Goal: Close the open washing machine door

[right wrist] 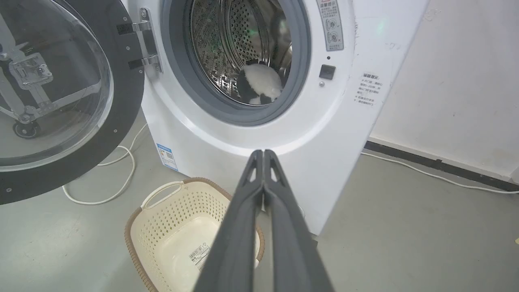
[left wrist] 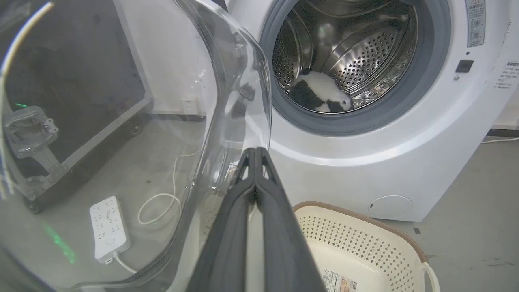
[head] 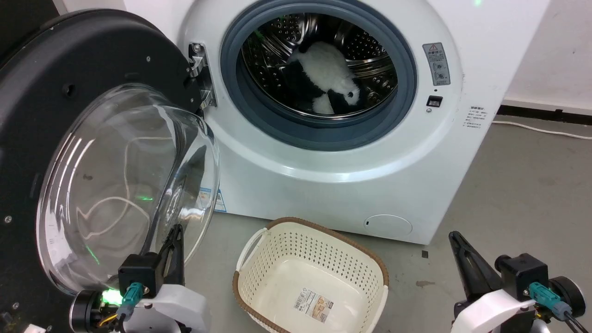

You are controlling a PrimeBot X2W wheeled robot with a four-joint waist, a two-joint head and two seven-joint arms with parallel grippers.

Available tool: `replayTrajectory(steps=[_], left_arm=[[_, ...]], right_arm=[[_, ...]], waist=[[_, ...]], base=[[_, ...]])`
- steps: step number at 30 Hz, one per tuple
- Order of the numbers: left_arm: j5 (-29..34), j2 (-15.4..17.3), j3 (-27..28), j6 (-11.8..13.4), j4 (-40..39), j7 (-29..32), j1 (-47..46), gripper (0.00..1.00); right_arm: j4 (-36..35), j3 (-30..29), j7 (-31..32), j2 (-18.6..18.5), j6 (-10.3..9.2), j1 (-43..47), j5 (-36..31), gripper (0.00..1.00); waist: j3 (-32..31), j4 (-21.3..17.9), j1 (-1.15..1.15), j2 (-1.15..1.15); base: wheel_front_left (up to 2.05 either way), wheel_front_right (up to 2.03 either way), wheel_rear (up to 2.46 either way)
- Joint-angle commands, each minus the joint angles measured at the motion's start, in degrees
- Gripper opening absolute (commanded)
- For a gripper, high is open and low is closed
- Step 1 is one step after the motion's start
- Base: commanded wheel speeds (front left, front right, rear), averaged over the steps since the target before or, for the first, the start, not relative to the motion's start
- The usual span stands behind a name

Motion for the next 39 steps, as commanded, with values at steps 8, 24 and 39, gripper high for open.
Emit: replayTrajectory(steps=[8, 24, 39], left_arm=[[-0.8, 0.0, -0.5, 0.1, 0.4, -0.7, 0.0, 1.00], [-3.2, 0.0, -1.9, 0.2, 1.4, -2.7, -0.3, 1.00], [-5.9, 0.0, -2.1, -0.6, -2.6, -4.8, -1.0, 0.00]], right_arm=[[0.4, 0.3, -0.7, 0.0, -0.01, 0.3, 1.1, 1.00], [1.2, 0.9, -2.7, 0.0, 0.00, 0.8, 3.9, 1.00], [2.4, 1.5, -4.7, 0.0, 0.01, 1.3, 7.1, 1.00]], waist=[[0.0, 0.0, 0.00, 0.00], [0.4, 0.1, 0.00, 0.00], [0.4, 1.7, 0.00, 0.00]], base=[[0.00, 0.00, 0.00], [0.00, 0.00, 0.00], [0.00, 0.00, 0.00]])
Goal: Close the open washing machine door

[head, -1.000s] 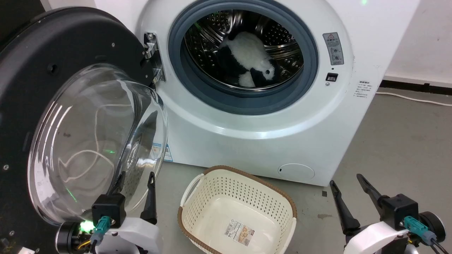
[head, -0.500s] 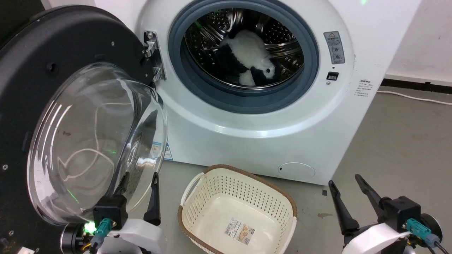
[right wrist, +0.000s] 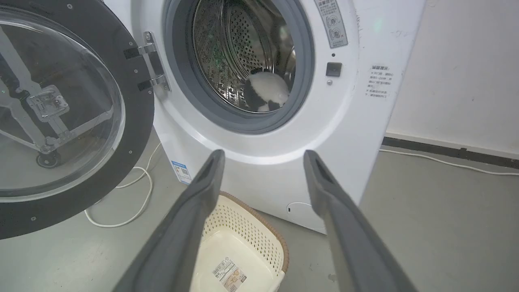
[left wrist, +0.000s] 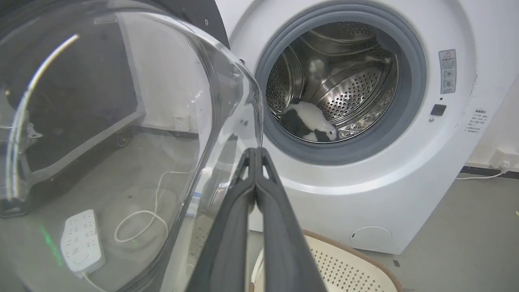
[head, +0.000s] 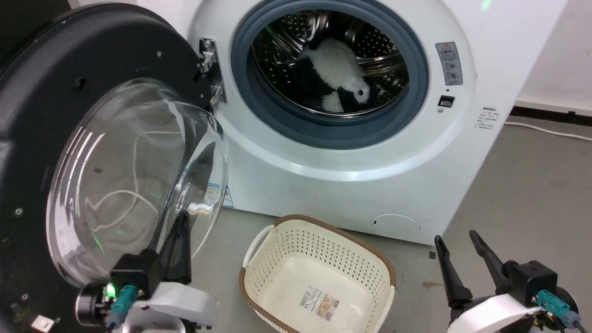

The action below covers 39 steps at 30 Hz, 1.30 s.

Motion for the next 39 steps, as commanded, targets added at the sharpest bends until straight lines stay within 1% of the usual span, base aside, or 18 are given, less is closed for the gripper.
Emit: replayTrajectory(steps=[1, 7, 12, 14, 15, 16, 17, 18, 19, 20, 21, 22, 23, 27, 29, 32, 35, 39], left_arm=[[-0.8, 0.0, 0.3, -0.2, -1.4, -0.7, -0.9, 0.00], [-2.2, 0.0, 2.9, 0.3, -8.4, -1.4, -2.3, 0.00], [-5.1, 0.0, 7.6, 2.9, -14.3, -2.0, -4.0, 0.00], [-6.8, 0.0, 10.4, 4.1, -15.4, -2.3, -4.6, 0.00], [-6.8, 0.0, 10.4, 4.1, -15.4, -2.3, -4.6, 0.00], [-8.5, 0.0, 13.4, 5.1, -15.7, -2.5, -4.9, 0.00], [-8.5, 0.0, 13.4, 5.1, -15.7, -2.5, -4.9, 0.00], [-9.3, 0.0, 15.0, 5.3, -15.7, -2.6, -5.0, 0.00], [-10.8, 0.0, 18.1, 5.6, -14.9, -2.9, -5.2, 0.00], [-10.8, 0.0, 18.1, 5.6, -14.9, -2.9, -5.2, 0.00], [-12.7, 0.0, 21.4, 5.5, -13.5, -3.1, -5.7, 0.00], [-12.7, 0.0, 21.4, 5.5, -13.5, -3.1, -5.7, 0.00], [-13.8, 0.0, 23.0, 5.2, -12.4, -3.2, -6.0, 0.00], [-16.5, 0.0, 27.9, 2.5, -6.8, -3.7, -7.2, 0.00], [-17.4, 0.2, 29.2, 1.3, -3.3, -3.9, -8.1, 0.00], [-18.6, 2.5, 30.2, 0.3, 2.0, -3.5, -9.5, 0.00], [-19.7, 5.6, 30.6, -0.3, 7.0, -1.3, -10.7, 0.00], [-21.3, 9.0, 29.7, -2.0, 12.1, 2.7, -11.9, 0.00]], right_arm=[[0.3, 0.2, -0.7, 0.0, 0.02, 1.0, 0.8, 1.00], [0.9, 0.2, -1.4, 0.0, 0.02, 1.1, 1.9, 1.00], [1.4, 0.3, -2.0, 0.0, 0.02, 1.3, 2.9, 1.00], [1.5, 0.4, -2.3, 0.0, 0.02, 1.4, 3.3, 1.00], [1.5, 0.4, -2.3, 0.0, 0.02, 1.4, 3.3, 1.00], [1.7, 0.3, -2.5, 0.0, 0.03, 1.4, 3.7, 1.00], [1.7, 0.3, -2.5, 0.0, 0.03, 1.4, 3.7, 1.00], [1.8, 0.3, -2.6, 0.0, 0.03, 1.4, 3.9, 1.00], [2.0, 0.4, -2.9, 0.0, 0.03, 1.3, 4.2, 1.00], [2.0, 0.4, -2.9, 0.0, 0.03, 1.3, 4.2, 1.00], [2.2, 0.4, -3.1, 0.0, 0.03, 1.3, 4.5, 1.00], [2.2, 0.4, -3.1, 0.0, 0.03, 1.3, 4.5, 1.00], [2.2, 0.3, -3.2, 0.0, 0.03, 1.3, 4.7, 1.00], [2.5, 0.3, -3.7, 0.0, 0.03, 1.1, 4.9, 1.00], [2.5, 0.1, -3.9, 0.0, 0.03, 0.8, 4.9, 1.00], [2.7, 0.0, -4.3, 0.0, 0.03, 0.4, 4.7, 1.00], [2.9, -0.1, -4.7, 0.0, 0.03, -0.3, 4.3, 1.00], [3.3, -0.4, -5.1, 0.0, 0.03, -1.1, 4.3, 1.00]], waist=[[-0.1, 0.5, 0.00, 0.00], [-0.3, 2.7, 0.00, 0.00], [-0.3, 5.3, 0.00, 0.00], [-0.3, 6.4, 0.00, 0.00], [-0.3, 6.4, 0.00, 0.00], [-0.2, 7.6, 0.00, 0.00], [-0.2, 7.6, 0.00, 0.00], [-0.2, 8.2, 0.00, 0.00], [-0.1, 9.2, 0.00, 0.00], [-0.1, 9.2, 0.00, 0.00], [0.1, 10.2, 0.00, 0.00], [0.1, 10.2, 0.00, 0.00], [0.2, 10.8, 0.00, 0.00], [1.2, 12.4, 0.00, 0.00], [1.8, 13.0, 0.00, 0.00], [2.9, 13.5, 0.00, 0.00], [4.3, 13.6, 0.00, 0.00], [5.6, 13.8, 0.00, 0.00]], base=[[0.00, 0.00, 0.00], [0.00, 0.00, 0.00], [0.00, 0.00, 0.00], [0.00, 0.00, 0.00], [0.00, 0.00, 0.00], [0.00, 0.00, 0.00], [0.00, 0.00, 0.00], [0.00, 0.00, 0.00], [0.00, 0.00, 0.00], [0.00, 0.00, 0.00], [0.00, 0.00, 0.00], [0.00, 0.00, 0.00], [0.00, 0.00, 0.00], [0.00, 0.00, 0.00], [0.00, 0.00, 0.00], [0.00, 0.00, 0.00], [0.00, 0.00, 0.00], [0.00, 0.00, 0.00]])
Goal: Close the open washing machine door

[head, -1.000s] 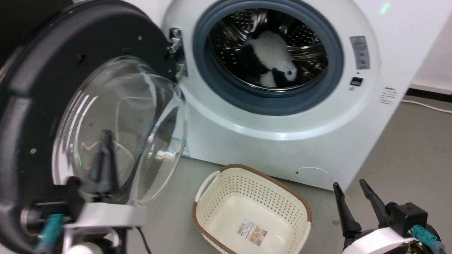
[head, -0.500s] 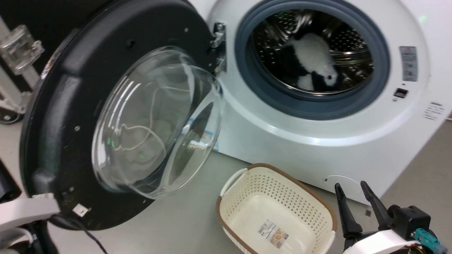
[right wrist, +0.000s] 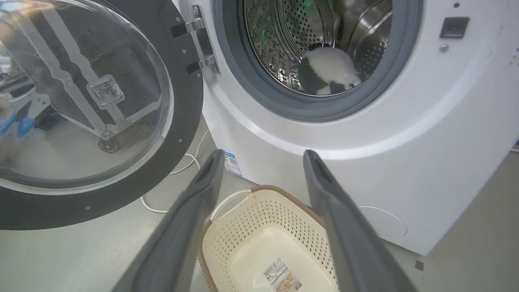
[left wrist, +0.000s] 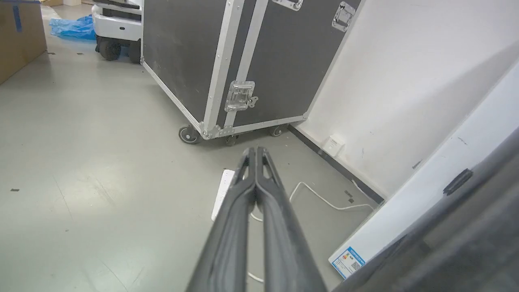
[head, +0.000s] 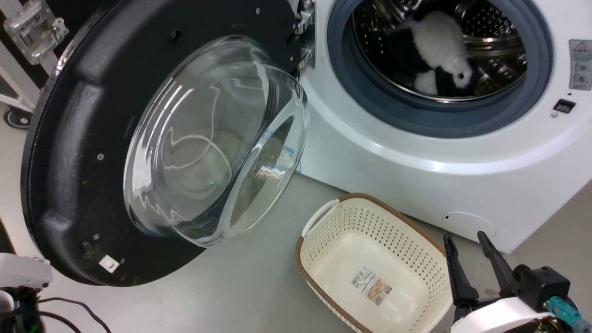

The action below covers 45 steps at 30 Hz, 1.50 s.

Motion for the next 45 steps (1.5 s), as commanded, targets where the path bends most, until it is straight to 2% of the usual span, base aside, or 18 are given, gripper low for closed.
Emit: replayTrajectory(steps=[1, 9, 16, 17, 18, 21, 25, 26, 33, 37, 45], left_arm=[[-1.3, 0.7, 0.3, -0.6, 1.1, 0.9, -1.2, 0.00], [-10.4, 2.8, -3.8, -3.0, 4.6, 15.0, -0.9, 0.00], [-20.4, 3.7, -9.1, -3.5, -2.4, 24.8, 3.7, 0.00], [-21.2, 4.0, -10.5, -3.6, -3.6, 25.8, 4.6, 0.00], [-23.2, 3.7, -14.6, -3.8, -7.6, 28.4, 6.6, 0.00], [-24.9, 3.4, -19.3, -4.0, -11.5, 30.8, 8.1, 0.00], [-26.8, 4.6, -26.4, -4.2, -15.7, 33.2, 9.3, 0.00], [-28.4, 5.4, -32.4, -4.4, -18.3, 34.5, 9.5, 0.00], [-32.4, 6.6, -46.4, -4.9, -22.3, 34.7, 6.6, 0.00], [-34.8, 7.4, -53.1, -5.1, -22.1, 33.0, 3.0, 0.00], [-39.3, 9.3, -63.1, -5.5, -18.1, 27.5, -6.3, 0.00]], right_arm=[[0.4, -0.1, -0.5, 0.0, 0.04, -0.8, 0.1, 1.00], [1.1, -0.6, -1.5, 0.0, 0.04, -1.1, 1.0, 1.00], [1.9, -1.0, -2.3, 0.0, 0.04, -0.6, 3.0, 1.00], [2.0, -1.1, -2.5, 0.0, 0.04, -0.4, 3.4, 1.00], [2.2, -2.0, -2.8, 0.0, 0.04, -0.2, 4.3, 1.00], [2.2, -3.5, -3.2, 0.0, 0.05, -0.1, 5.0, 1.00], [2.2, -5.5, -3.6, 0.0, 0.05, -0.1, 5.5, 1.00], [2.3, -6.5, -4.0, 0.0, 0.05, -0.6, 5.9, 1.00], [2.9, -8.5, -4.8, 0.0, 0.05, -0.6, 7.4, 1.00], [3.3, -9.2, -5.3, 0.0, 0.05, -0.4, 8.4, 1.00], [3.3, -10.6, -6.1, 0.0, 0.06, -1.2, 9.5, 1.00]], waist=[[0.5, 0.3, -0.01, 0.00], [0.9, 1.8, -0.01, 0.00], [-0.7, 4.6, -0.01, 0.00], [-1.0, 5.1, -0.01, 0.00], [-1.8, 6.6, -0.01, 0.00], [-2.5, 7.7, -0.01, 0.00], [-3.2, 8.5, -0.01, 0.00], [-3.4, 8.1, -0.01, 0.00], [-3.2, 5.2, -0.01, 0.00], [-2.6, 1.5, -0.01, 0.00], [-0.7, -8.8, -0.01, 0.00]], base=[[0.00, 0.00, 0.00], [0.00, 0.00, 0.00], [0.00, 0.00, 0.00], [0.00, 0.00, 0.00], [0.00, 0.00, 0.00], [0.00, 0.00, 0.00], [0.00, 0.00, 0.00], [0.00, 0.00, 0.00], [0.00, 0.00, 0.00], [0.00, 0.00, 0.00], [0.00, 0.00, 0.00]])
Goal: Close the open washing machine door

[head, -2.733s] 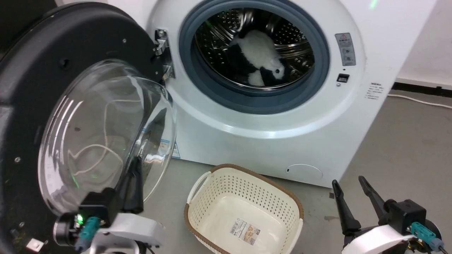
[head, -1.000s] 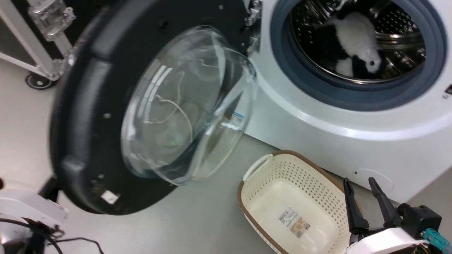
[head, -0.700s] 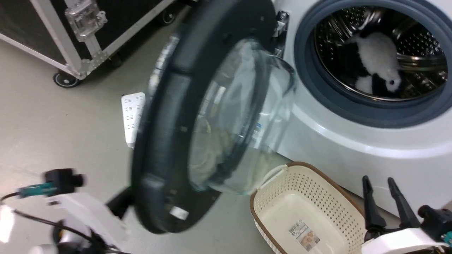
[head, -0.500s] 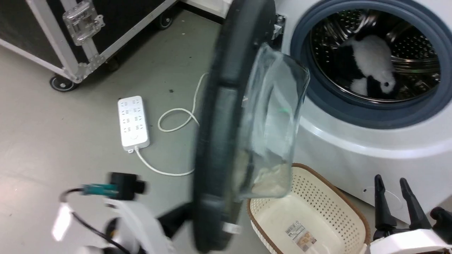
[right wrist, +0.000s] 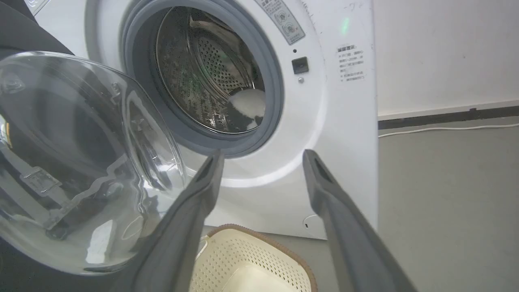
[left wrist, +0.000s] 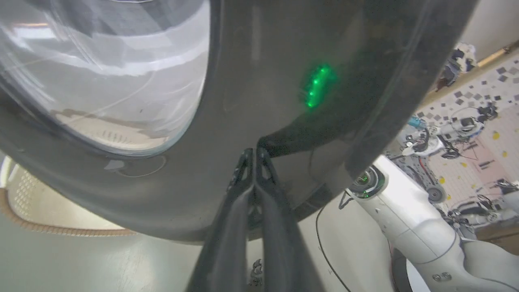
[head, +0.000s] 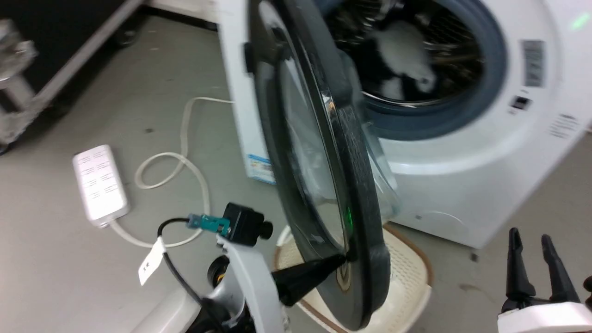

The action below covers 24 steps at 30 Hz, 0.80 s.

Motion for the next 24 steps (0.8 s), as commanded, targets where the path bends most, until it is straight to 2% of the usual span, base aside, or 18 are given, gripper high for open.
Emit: replayTrajectory(steps=[1, 7, 12, 17, 21, 24], left_arm=[[-0.8, 0.2, -1.7, -0.3, 1.1, -1.4, -2.6, 0.00], [-1.8, -0.1, -6.3, -0.3, 6.3, -7.2, -9.4, 0.00], [-1.8, -0.7, -9.3, -0.3, 11.3, -12.2, -14.5, 0.00], [-1.8, -0.5, -11.6, -0.3, 14.0, -15.9, -17.6, 0.00], [-1.5, 2.2, -11.8, -0.3, 15.2, -20.9, -18.7, 0.00], [-1.6, 4.5, -9.0, -0.3, 15.9, -26.3, -18.2, 0.00]], right_arm=[[-0.1, -0.4, -0.3, 0.0, 0.06, -0.8, 0.4, 1.00], [-0.1, 0.3, -0.3, 0.0, 0.06, -1.1, 0.9, 1.00], [-0.3, 0.7, -0.3, 0.0, 0.06, -0.9, 1.4, 1.00], [-0.2, 0.9, -0.3, 0.0, 0.06, -0.7, 1.8, 1.00], [-0.1, 1.0, -0.3, 0.0, 0.06, -0.3, 1.8, 1.00], [0.0, 1.1, -0.3, 0.0, 0.06, 0.2, 1.6, 1.00]], waist=[[1.4, -5.6, 0.00, 0.00], [2.2, -12.6, 0.00, 0.00], [2.8, -15.2, 0.00, 0.00], [2.6, -15.3, 0.00, 0.00], [1.2, -13.8, 0.00, 0.00], [-0.1, -12.3, 0.00, 0.00]], base=[[0.00, 0.00, 0.00], [0.00, 0.00, 0.00], [0.00, 0.00, 0.00], [0.00, 0.00, 0.00], [0.00, 0.00, 0.00], [0.00, 0.00, 0.00]])
